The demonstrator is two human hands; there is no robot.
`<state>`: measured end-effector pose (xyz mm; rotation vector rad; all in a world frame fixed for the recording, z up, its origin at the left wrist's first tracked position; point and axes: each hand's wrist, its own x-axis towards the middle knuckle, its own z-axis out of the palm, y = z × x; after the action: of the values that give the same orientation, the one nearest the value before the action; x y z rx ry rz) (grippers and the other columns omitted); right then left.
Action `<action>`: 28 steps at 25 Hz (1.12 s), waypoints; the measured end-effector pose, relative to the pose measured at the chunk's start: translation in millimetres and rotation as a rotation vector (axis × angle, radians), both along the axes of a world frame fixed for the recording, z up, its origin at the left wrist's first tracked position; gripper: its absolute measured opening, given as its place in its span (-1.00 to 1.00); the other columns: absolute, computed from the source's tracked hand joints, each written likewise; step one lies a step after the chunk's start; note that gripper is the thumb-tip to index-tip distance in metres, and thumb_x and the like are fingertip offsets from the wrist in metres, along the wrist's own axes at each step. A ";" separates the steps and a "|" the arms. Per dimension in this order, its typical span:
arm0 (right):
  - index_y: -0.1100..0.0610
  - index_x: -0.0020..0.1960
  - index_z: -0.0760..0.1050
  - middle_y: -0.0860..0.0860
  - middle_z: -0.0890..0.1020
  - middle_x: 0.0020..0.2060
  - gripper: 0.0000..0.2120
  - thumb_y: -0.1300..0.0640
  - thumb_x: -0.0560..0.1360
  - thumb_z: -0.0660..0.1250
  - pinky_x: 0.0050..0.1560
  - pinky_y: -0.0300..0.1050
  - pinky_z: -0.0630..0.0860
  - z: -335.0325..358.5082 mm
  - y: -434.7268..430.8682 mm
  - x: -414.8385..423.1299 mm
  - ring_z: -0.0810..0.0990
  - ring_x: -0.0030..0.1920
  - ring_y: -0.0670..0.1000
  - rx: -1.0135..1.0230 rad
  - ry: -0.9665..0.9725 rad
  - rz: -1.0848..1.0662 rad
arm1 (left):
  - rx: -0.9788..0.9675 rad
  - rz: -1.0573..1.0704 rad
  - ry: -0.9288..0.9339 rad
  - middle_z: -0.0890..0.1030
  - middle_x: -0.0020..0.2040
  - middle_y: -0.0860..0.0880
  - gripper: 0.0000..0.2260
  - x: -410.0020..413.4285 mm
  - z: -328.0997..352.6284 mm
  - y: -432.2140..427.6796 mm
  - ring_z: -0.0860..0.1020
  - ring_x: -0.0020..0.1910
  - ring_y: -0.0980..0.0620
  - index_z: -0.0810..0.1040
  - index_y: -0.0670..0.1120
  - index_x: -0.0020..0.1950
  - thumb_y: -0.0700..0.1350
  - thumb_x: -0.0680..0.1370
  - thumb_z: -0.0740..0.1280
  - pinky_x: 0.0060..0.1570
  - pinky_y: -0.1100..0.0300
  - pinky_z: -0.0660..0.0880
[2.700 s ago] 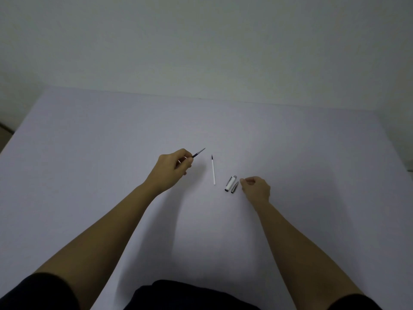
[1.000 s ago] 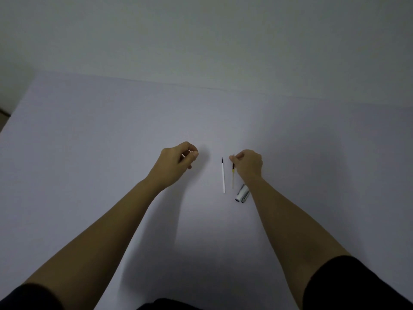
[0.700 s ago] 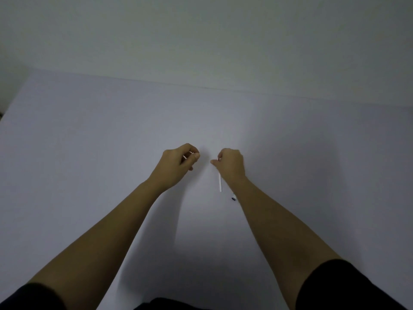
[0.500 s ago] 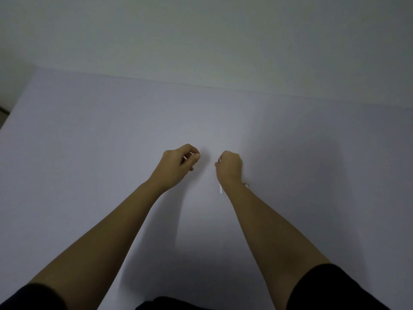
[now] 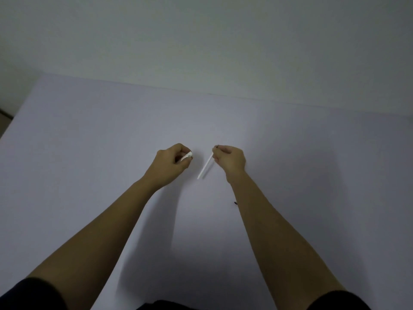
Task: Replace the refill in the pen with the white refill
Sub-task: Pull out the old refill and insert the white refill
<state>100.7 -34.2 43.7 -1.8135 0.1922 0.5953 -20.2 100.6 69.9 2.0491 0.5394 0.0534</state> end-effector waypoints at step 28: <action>0.19 -0.15 0.59 0.07 0.63 -0.22 -0.94 0.30 0.47 0.36 -0.22 -0.39 0.56 100.9 -86.5 -20.9 0.66 -0.30 -0.14 0.570 -0.120 -0.222 | -0.005 -0.159 -0.128 0.59 -0.35 0.13 -0.87 -6.5 62.6 -37.7 0.45 -0.45 0.30 0.65 0.05 -0.01 -0.09 0.51 0.33 -0.44 0.53 0.30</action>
<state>79.8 -120.7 144.6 -1.2493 0.1232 0.3363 -26.7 62.9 132.4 2.0612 0.2966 0.0880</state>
